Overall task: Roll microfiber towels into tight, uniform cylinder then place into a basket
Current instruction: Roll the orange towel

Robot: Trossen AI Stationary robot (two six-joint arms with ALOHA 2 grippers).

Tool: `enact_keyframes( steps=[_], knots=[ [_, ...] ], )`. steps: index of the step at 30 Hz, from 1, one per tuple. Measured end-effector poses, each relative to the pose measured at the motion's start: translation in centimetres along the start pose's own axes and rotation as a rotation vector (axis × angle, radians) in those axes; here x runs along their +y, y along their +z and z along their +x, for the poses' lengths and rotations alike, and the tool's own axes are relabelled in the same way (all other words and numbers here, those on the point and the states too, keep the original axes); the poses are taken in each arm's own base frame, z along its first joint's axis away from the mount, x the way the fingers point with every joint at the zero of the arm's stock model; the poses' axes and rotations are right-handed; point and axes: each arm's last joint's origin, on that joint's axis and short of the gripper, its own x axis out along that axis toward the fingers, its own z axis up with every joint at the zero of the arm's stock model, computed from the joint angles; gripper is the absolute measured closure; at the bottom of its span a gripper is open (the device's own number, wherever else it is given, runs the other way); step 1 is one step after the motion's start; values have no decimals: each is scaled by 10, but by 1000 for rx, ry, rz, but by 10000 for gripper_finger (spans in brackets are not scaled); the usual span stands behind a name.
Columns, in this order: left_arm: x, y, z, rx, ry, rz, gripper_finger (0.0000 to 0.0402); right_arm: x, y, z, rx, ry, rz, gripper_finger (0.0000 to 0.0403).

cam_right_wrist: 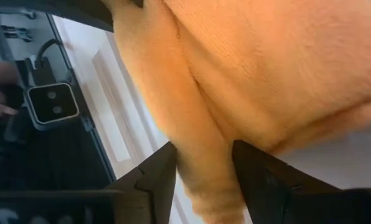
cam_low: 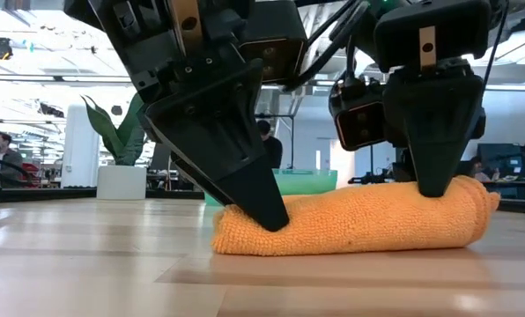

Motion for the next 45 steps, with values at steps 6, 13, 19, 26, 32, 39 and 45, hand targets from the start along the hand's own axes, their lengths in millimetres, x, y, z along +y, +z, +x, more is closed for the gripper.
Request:
enact_keyframes(
  steps=[6, 13, 19, 26, 32, 39, 45],
  knots=[
    [0, 0, 0, 3, 0, 0, 290, 6, -7, -20, -40, -82, -31, 222],
    [0, 0, 0, 2, -1, 0, 290, 20, -22, -55, -153, -210, -85, 221],
    [0, 0, 0, -1, -1, 0, 290, 53, -48, -65, -284, -228, -422, 225],
    [0, 0, 0, -9, -3, -21, 290, 83, -76, -34, -434, -207, -807, 223],
    [0, 0, 0, -12, -2, -48, 290, 82, -76, -18, -436, -216, -871, 239],
    [3, 3, 1, -11, -3, -58, 290, 64, -61, -1, -404, -288, -829, 330],
    [3, 3, 1, -12, -3, -58, 290, 51, -52, 9, -376, -329, -796, 395]
  ],
)
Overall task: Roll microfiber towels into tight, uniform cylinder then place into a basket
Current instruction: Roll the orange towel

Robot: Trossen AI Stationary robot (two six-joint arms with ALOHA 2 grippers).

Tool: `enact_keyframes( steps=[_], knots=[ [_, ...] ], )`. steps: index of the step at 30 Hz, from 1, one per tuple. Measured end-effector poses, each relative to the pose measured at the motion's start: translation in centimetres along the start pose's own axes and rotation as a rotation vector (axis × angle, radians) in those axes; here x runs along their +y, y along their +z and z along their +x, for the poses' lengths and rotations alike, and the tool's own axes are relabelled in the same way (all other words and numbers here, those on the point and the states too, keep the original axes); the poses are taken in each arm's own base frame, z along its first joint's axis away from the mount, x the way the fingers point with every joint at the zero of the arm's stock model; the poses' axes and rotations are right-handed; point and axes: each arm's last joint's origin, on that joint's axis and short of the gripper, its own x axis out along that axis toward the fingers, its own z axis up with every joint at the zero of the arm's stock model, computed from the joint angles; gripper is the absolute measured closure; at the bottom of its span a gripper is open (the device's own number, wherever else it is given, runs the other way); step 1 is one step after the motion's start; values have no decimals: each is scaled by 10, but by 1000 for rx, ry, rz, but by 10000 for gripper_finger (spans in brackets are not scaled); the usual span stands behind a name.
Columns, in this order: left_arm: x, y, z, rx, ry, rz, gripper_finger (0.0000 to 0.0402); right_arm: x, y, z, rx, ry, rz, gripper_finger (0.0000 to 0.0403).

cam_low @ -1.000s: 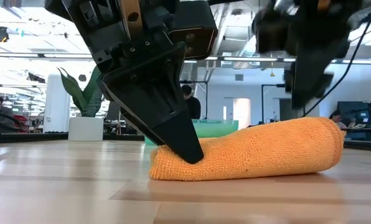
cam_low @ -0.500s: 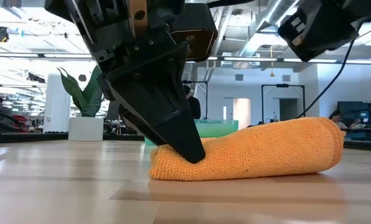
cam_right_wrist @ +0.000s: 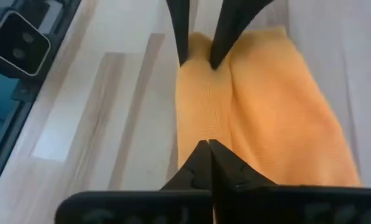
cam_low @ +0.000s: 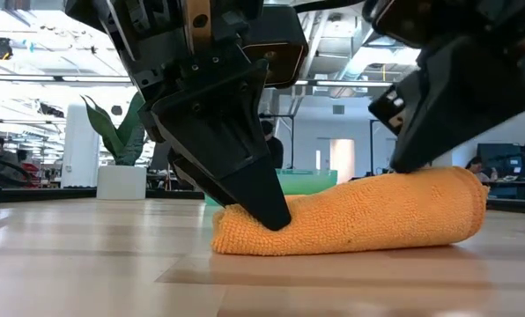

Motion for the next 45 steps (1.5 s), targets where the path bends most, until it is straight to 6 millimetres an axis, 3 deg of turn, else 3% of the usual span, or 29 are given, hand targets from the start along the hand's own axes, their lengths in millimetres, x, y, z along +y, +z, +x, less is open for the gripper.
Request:
enact_keyframes(
  steps=[6, 13, 18, 25, 31, 45],
  knots=[
    [0, 0, 0, -5, 4, 4, 290, -1, -5, 3, 51, 7, 54, 376],
    [0, 1, 0, -20, 22, 25, 290, -3, -10, 2, 96, -10, 65, 398],
    [1, 3, 1, -52, 47, 121, 290, -4, -13, 2, 124, -20, 68, 390],
    [19, 16, 2, -73, 100, 255, 290, -5, -16, 2, 152, -33, 77, 399],
    [33, 25, 3, -85, 142, 252, 290, -13, -20, 0, 211, -96, 175, 393],
    [16, 25, -3, -109, 229, 343, 290, -18, -20, 0, 219, -122, 207, 397]
  ],
)
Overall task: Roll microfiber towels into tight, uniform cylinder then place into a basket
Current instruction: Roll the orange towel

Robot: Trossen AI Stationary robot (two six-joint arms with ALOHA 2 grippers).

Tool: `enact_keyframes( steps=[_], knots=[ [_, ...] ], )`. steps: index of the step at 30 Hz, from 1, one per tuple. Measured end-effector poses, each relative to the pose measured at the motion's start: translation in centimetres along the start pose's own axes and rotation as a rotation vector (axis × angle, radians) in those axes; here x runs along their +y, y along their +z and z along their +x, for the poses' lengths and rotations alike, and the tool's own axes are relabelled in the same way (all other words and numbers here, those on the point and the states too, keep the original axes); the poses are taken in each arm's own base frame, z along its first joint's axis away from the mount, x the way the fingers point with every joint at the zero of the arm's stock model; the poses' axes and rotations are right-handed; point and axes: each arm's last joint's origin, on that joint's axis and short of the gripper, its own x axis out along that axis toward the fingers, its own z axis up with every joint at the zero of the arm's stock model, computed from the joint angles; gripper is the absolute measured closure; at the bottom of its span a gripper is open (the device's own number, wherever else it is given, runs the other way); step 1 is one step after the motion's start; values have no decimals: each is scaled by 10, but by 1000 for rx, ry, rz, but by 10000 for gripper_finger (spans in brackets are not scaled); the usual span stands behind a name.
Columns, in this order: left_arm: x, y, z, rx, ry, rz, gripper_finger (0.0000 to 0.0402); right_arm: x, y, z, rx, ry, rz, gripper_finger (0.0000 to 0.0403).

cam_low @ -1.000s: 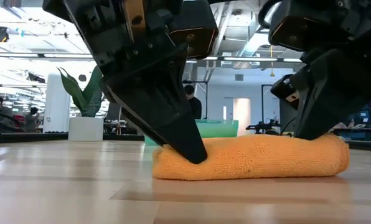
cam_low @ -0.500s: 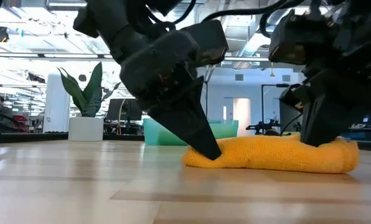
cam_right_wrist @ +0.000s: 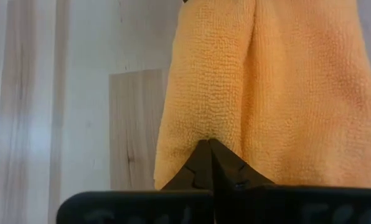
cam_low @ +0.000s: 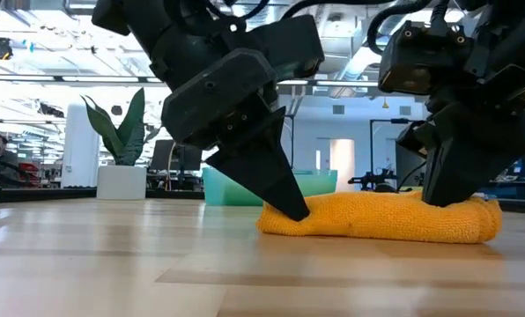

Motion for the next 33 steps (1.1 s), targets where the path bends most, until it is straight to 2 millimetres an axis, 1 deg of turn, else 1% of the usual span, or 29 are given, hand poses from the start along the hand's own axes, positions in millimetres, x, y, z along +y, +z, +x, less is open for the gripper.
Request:
enact_keyframes(
  steps=[9, 17, 21, 24, 28, 30, 33],
  knots=[
    [-14, 11, -14, 3, 60, 75, 290, 0, -1, 0, 5, -3, -7, 398],
    [-37, 19, -28, -49, 51, 100, 290, -1, -1, 0, 9, -5, -62, 397],
    [-44, 27, -35, -86, 56, 191, 290, -1, -1, 0, 10, -5, -63, 397],
    [-44, 32, -37, -123, 60, 233, 290, -1, -1, 0, 10, -5, -64, 397],
    [-33, 37, -32, -124, 77, 219, 291, -1, -1, 1, 10, -5, -64, 397],
    [-27, 36, -29, -121, 85, 197, 300, -1, -1, 1, 10, -5, -64, 397],
    [-20, 33, -24, -101, 96, 189, 327, -1, -1, 1, 9, -4, -63, 397]
  ],
)
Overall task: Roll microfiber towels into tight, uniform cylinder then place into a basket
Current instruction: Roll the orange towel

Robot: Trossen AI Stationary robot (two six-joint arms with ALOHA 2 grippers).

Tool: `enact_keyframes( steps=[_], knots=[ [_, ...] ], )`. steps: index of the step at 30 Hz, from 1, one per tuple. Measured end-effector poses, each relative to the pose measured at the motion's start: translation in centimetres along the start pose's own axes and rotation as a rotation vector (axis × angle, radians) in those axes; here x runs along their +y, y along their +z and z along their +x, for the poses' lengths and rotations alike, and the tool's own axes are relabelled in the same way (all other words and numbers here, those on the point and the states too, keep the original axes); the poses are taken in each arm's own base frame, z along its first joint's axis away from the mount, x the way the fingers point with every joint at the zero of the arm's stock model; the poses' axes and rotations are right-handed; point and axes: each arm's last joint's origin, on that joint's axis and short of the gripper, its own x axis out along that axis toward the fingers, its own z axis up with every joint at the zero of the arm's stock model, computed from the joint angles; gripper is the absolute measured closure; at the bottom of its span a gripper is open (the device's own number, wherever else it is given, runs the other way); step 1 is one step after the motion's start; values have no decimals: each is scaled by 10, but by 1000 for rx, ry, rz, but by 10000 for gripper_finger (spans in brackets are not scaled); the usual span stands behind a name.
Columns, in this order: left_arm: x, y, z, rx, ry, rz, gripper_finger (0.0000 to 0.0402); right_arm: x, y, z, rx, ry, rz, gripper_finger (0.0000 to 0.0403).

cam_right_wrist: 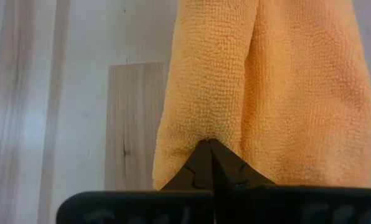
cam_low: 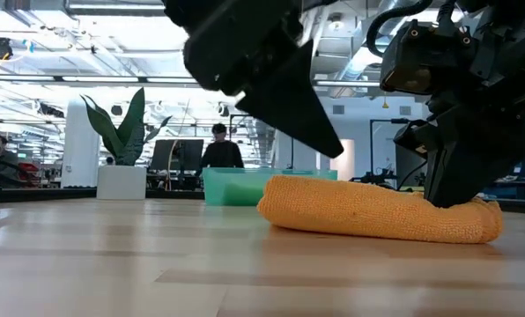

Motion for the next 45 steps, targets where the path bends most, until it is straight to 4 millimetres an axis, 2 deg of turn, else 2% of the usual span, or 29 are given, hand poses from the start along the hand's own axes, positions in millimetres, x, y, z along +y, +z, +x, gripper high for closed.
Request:
enact_keyframes(
  steps=[5, 8, 22, 28, 37, 45],
  knots=[
    [5, -5, 7, -13, -15, -21, 382, 0, 0, 0, -1, 1, 0, 396],
    [8, -5, 10, -12, -56, -30, 398, 0, 0, 0, -1, 1, 2, 396],
    [8, -6, 10, -9, -114, -47, 400, 0, 0, 0, -2, 1, 9, 396],
    [10, -20, 25, -38, -100, -87, 401, 0, 0, 0, -1, 1, 9, 396],
    [10, -34, 33, 21, -119, -193, 401, 0, 0, 0, -2, 1, 9, 394],
    [11, -42, 35, 61, -150, -375, 401, 0, 0, 0, -2, 1, 9, 359]
  ],
)
